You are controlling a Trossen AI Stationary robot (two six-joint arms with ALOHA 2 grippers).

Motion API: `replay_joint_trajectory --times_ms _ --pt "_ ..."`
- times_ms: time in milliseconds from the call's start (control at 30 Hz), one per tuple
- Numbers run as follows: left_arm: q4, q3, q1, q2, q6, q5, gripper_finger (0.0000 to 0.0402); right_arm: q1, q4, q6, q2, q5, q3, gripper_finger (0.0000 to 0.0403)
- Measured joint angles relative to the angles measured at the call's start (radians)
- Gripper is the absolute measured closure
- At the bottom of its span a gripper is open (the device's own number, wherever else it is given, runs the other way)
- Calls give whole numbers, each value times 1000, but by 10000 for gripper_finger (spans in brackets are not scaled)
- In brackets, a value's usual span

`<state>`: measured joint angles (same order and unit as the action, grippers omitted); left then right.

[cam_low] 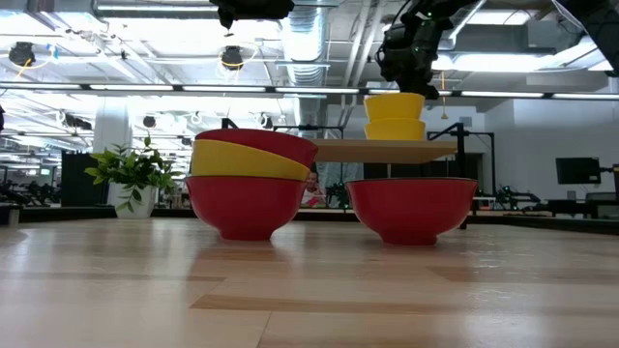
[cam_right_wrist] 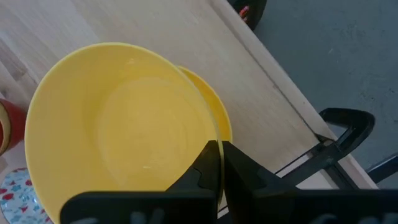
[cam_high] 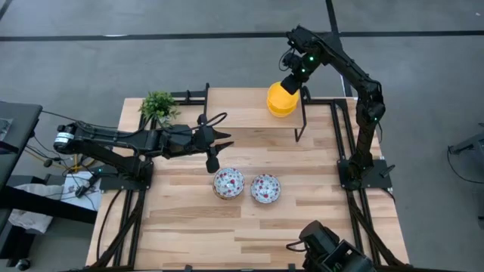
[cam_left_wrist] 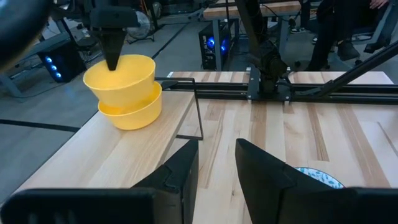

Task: Pick & Place Mini bowls
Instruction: Stack the top left yellow bowl on the other yellow bowl on the shelf

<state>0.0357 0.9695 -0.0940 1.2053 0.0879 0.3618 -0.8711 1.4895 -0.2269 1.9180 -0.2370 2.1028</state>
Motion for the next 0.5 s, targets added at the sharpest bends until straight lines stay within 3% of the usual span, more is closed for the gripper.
replay_joint_trajectory --times_ms 500 --pt "0 0 0 0 0 0 295 0 -47 -20 0 0 -77 403"
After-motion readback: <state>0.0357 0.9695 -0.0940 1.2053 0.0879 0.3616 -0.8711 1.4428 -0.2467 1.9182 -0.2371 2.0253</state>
